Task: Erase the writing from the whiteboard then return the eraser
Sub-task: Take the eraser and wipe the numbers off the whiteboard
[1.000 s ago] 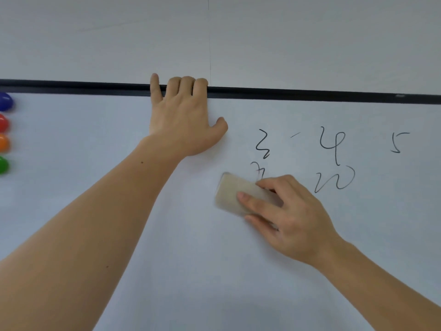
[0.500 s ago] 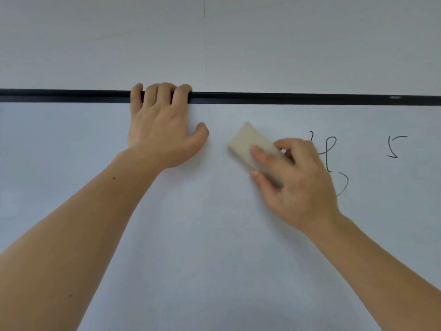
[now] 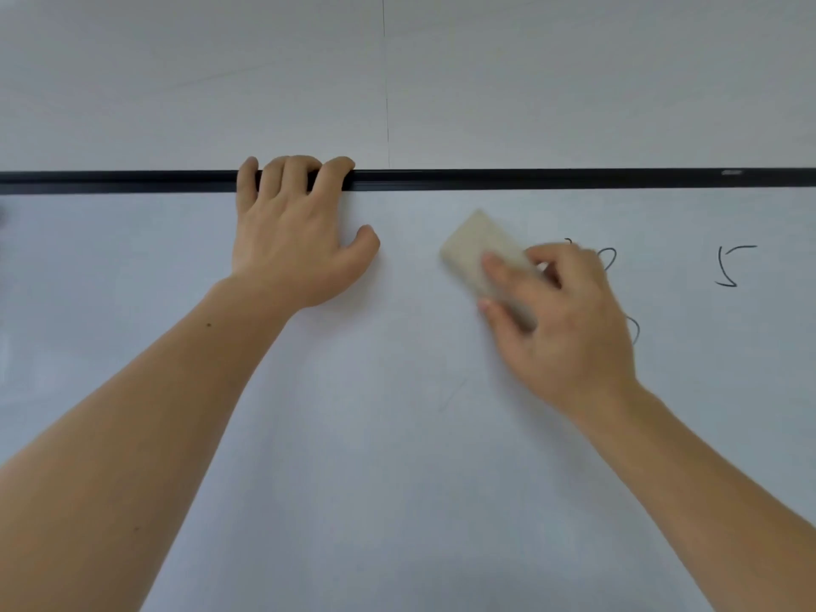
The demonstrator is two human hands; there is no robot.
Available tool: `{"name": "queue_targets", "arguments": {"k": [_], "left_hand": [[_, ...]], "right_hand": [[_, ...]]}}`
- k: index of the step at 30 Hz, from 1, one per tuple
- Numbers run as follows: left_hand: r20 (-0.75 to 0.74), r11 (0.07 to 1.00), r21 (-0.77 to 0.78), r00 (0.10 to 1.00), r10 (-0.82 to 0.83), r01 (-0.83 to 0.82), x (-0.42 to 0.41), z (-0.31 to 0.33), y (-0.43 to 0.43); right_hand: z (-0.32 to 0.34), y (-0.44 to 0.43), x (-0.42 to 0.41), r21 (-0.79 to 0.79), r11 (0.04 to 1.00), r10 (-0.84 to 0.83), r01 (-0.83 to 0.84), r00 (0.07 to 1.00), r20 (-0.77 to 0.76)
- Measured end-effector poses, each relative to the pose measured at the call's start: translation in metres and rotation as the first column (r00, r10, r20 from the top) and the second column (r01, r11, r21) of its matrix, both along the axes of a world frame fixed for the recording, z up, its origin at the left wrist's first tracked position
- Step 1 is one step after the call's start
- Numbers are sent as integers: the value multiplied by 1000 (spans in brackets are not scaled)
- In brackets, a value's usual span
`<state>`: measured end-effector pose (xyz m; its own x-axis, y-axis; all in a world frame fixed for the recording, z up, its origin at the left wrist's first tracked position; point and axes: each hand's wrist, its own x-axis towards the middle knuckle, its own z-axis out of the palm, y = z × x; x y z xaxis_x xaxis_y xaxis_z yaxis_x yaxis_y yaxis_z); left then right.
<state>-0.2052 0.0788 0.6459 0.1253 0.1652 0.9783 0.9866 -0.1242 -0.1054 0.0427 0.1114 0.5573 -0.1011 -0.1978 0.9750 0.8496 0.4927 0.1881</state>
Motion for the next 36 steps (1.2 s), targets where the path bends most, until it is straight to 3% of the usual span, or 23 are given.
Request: {"name": "queue_targets", "arguments": {"k": [4, 7, 10, 13, 18, 20, 26, 29, 32, 36], "left_hand": [[4, 1000, -8, 1000, 4, -4, 2, 0, 0], [7, 1000, -16, 1000, 14, -14, 3, 0, 0], [14, 999, -34, 1000, 25, -25, 6, 2, -1], [1, 997, -53, 999, 49, -49, 13, 4, -2], [-50, 998, -46, 998, 37, -39, 28, 4, 0], [-70, 997, -54, 997, 45, -48, 37, 4, 1], [-143, 996, -84, 990, -3, -9, 69, 12, 5], [-155, 997, -72, 988, -20, 9, 83, 12, 8], [-123, 999, -43, 992, -31, 26, 88, 11, 12], [-109, 999, 5, 993, -36, 36, 89, 9, 14]], "right_hand": [[-57, -7, -22, -15, 999, 40, -37, 918, 395], [-66, -9, -14, -37, 999, 41, -27, 876, 480], [-45, -4, 8, -1, 1000, 5, -5, 928, 374], [-13, 0, 32, 9, 999, -32, 31, 989, 142], [11, 2, 41, -43, 999, -37, 32, 993, -115], [2, 1, 29, -20, 1000, -13, 12, 996, -86], [-45, -4, 11, -12, 1000, 26, -24, 927, 373], [-43, -1, 30, -5, 1000, -1, 4, 894, 448], [-21, 3, 56, 6, 999, -35, 36, 934, 356], [15, 7, 83, -2, 996, -88, 88, 996, 21]]}}
